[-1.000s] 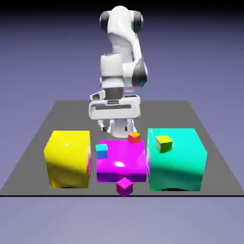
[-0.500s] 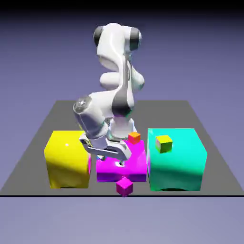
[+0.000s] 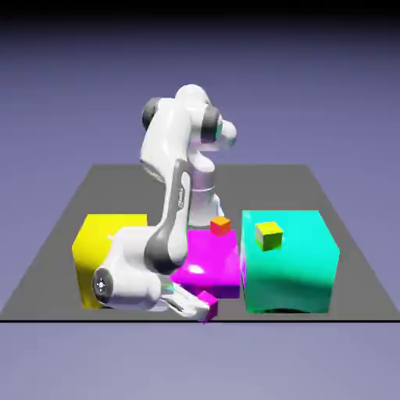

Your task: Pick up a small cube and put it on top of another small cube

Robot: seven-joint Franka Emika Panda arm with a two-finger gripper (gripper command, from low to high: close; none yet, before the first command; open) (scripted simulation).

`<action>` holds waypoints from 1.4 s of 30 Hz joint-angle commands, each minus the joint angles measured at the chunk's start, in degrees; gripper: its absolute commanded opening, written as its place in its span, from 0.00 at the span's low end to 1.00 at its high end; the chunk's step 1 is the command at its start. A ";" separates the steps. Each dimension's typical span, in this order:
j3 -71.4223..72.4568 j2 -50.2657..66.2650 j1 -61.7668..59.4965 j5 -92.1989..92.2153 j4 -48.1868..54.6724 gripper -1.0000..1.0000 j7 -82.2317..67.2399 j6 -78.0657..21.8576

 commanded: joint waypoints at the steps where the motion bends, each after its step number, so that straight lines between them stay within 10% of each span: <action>1: -0.15 1.55 -0.15 0.61 1.49 0.50 0.42 -1.72; 7: 0.36 0.20 2.83 1.79 -8.36 0.50 -2.51 6.30; 8: 0.36 0.19 2.83 1.79 -8.36 0.00 -2.51 6.30; 14: -0.57 1.49 0.36 0.99 1.22 0.00 -0.21 -1.29; 42: 0.80 -36.42 21.68 -65.78 -40.01 0.00 -47.58 5.30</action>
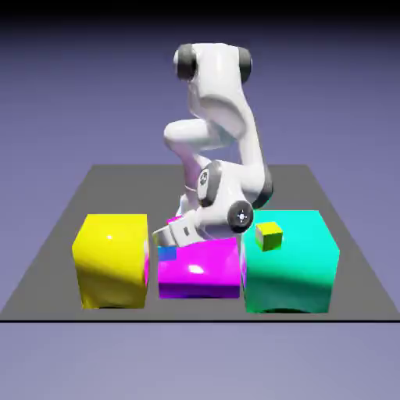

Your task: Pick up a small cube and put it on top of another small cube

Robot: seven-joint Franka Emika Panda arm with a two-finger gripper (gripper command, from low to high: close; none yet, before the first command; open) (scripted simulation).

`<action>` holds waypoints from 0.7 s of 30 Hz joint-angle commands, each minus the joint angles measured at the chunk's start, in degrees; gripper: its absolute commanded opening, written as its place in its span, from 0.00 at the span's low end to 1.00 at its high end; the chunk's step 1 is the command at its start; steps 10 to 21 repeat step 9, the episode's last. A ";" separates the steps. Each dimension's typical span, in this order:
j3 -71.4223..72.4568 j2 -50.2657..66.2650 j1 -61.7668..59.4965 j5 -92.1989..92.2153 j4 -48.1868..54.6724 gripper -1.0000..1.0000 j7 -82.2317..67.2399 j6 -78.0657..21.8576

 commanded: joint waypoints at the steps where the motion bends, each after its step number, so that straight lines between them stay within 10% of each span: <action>1: 0.00 0.00 0.00 -0.10 0.00 0.00 -0.01 0.03; 5: -1.26 -0.40 -1.99 -2.04 -8.27 0.00 2.11 8.08; 6: -1.26 -0.40 -1.99 -2.04 -8.28 1.00 2.11 8.08; 21: -0.63 -0.20 -0.99 -1.07 -4.13 1.00 1.05 4.04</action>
